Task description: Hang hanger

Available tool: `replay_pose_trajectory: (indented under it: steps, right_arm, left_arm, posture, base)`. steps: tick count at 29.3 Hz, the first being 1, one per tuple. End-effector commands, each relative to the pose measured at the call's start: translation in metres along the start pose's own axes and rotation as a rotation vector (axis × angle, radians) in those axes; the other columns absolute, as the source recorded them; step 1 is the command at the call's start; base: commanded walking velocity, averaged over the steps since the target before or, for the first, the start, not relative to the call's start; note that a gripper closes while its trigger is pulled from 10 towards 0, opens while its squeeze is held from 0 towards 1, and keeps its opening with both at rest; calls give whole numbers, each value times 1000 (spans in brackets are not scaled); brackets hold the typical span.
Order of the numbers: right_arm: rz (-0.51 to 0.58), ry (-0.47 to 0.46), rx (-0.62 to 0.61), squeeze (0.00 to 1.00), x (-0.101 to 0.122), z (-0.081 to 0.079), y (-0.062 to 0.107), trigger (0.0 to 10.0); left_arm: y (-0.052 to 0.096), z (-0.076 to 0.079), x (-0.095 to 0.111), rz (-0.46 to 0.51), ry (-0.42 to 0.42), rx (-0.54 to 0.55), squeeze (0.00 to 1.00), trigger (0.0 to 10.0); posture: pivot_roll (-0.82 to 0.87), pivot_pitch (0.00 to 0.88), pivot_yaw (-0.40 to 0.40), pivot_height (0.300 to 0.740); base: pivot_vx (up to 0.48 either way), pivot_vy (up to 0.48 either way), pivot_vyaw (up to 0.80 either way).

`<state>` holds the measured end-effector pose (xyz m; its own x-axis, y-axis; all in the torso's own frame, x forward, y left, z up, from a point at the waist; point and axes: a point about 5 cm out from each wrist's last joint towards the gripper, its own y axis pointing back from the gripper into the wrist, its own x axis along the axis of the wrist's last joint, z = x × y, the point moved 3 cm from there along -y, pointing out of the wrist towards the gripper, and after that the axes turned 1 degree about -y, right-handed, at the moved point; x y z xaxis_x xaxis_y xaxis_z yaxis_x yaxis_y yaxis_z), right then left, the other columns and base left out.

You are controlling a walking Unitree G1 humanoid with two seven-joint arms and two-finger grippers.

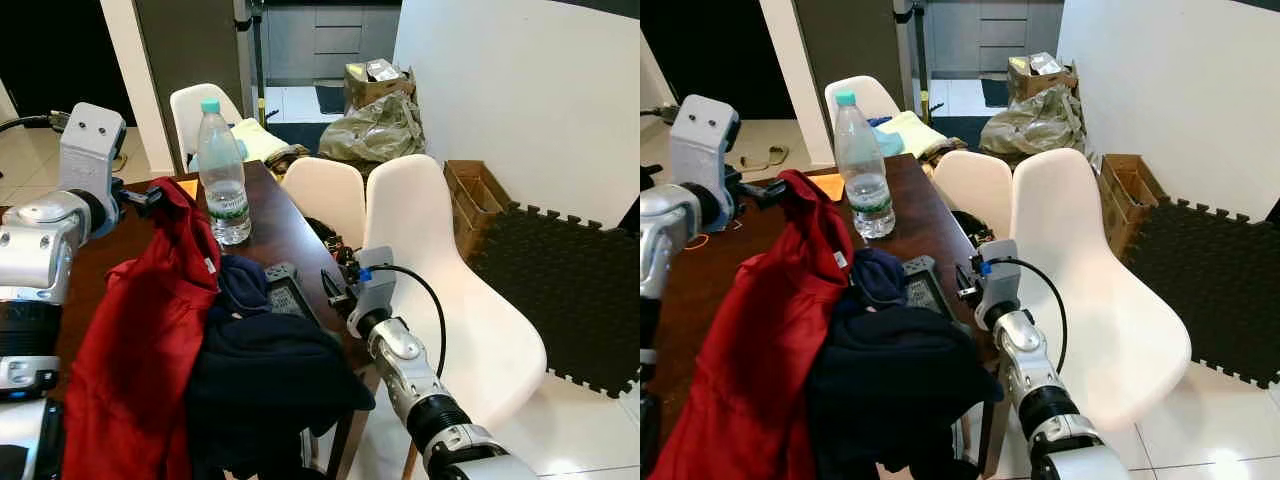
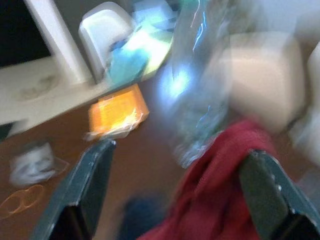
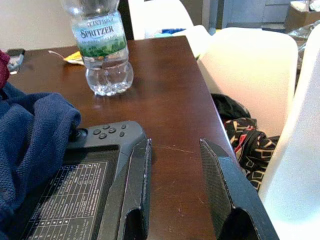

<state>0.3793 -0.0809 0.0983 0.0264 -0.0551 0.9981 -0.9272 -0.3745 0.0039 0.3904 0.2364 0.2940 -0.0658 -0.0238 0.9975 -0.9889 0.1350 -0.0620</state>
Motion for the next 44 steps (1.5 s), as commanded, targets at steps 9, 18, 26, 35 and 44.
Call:
replay_pose_trajectory:
  steps: [9,18,26,35,44]
  right_arm:
    - [-25,-7,7,0,-6,-1,2,10000]
    - [-30,-9,20,0,-7,-3,1,10000]
    - [9,-106,15,0,3,-4,-2,10000]
    - [80,-130,77,0,25,-10,-7,10000]
    - [99,-130,105,0,31,-17,-5,10000]
  left_arm:
    - [2,-33,39,192,571,214,0,10000]
    - [10,-40,0,-61,-50,341,0,10000]
    - [11,-7,-13,23,-39,281,0,10000]
    - [31,45,-51,54,24,214,0,10000]
    - [41,59,-68,44,70,224,0,10000]
  posture:
    - [186,0,24,740]
    - [185,0,23,740]
    - [182,0,10,740]
    - [166,6,-11,740]
    - [157,15,-14,740]
  base:
    - [0,0,0]
    - [0,0,0]
    - [0,0,0]
    - [0,0,0]
    - [0,0,0]
